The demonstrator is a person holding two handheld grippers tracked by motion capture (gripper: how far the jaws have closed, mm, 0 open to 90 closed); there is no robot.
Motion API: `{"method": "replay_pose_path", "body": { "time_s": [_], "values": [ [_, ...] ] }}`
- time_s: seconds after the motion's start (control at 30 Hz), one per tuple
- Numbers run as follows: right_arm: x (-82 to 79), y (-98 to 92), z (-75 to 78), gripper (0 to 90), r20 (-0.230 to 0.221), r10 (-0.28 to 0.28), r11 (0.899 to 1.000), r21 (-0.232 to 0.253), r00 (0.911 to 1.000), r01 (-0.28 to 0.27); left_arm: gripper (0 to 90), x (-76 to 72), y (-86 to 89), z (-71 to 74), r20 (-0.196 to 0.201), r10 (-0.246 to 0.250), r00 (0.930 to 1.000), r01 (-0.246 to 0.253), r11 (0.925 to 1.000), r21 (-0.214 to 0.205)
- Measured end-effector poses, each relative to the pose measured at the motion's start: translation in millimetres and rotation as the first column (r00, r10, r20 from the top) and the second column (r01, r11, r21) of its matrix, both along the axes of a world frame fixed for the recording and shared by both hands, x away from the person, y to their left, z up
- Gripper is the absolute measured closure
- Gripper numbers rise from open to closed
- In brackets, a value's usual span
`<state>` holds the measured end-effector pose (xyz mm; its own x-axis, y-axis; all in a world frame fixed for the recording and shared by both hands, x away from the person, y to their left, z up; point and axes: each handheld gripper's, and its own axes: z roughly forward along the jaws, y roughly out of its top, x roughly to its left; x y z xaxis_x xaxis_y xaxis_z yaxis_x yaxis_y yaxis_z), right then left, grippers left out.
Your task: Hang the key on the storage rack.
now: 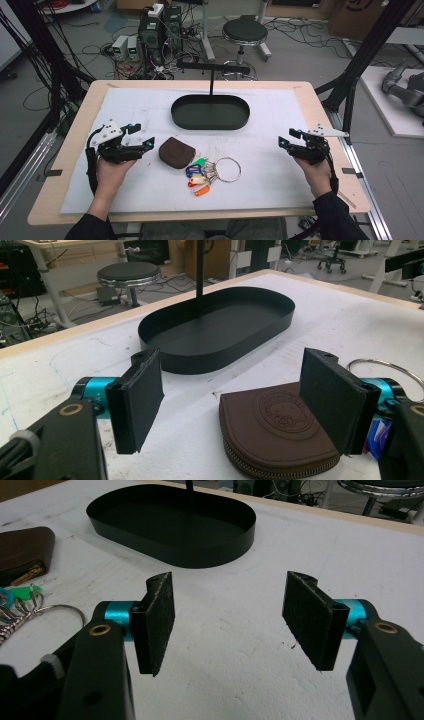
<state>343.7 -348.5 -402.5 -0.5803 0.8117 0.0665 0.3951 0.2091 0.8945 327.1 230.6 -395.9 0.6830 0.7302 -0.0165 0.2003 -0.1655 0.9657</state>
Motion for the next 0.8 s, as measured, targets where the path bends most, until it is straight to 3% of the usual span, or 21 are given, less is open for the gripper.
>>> {"method": "replay_pose_path", "body": {
  "time_s": [0.3,0.43,0.63,0.8],
  "values": [
    [-2.2,0.9,0.6,36.5,-0.004,-0.009,1.000,0.004,0.9999,0.009,25.8,0.1,1.8,-1.1,-0.008,0.015,0.9999,-0.015,0.9999,0.008],
    [-5.8,4.5,0.4,40.8,0.000,0.009,1.000,0.017,1.0000,-0.009,25.8,-0.2,2.1,-1.3,-0.010,0.020,0.9998,-0.020,0.9998,0.002],
    [-11.0,23.5,-2.5,47.5,-0.013,0.071,0.997,0.007,0.9974,-0.071,25.8,-0.6,0.0,-4.1,-0.016,0.027,0.9995,-0.026,0.9995,0.020],
    [-12.2,43.3,-7.2,51.0,-0.064,0.121,0.993,0.010,0.9906,-0.121,25.8,-0.9,-0.6,-5.4,-0.018,0.023,0.9996,-0.022,0.9996,0.016]
  ]
}}
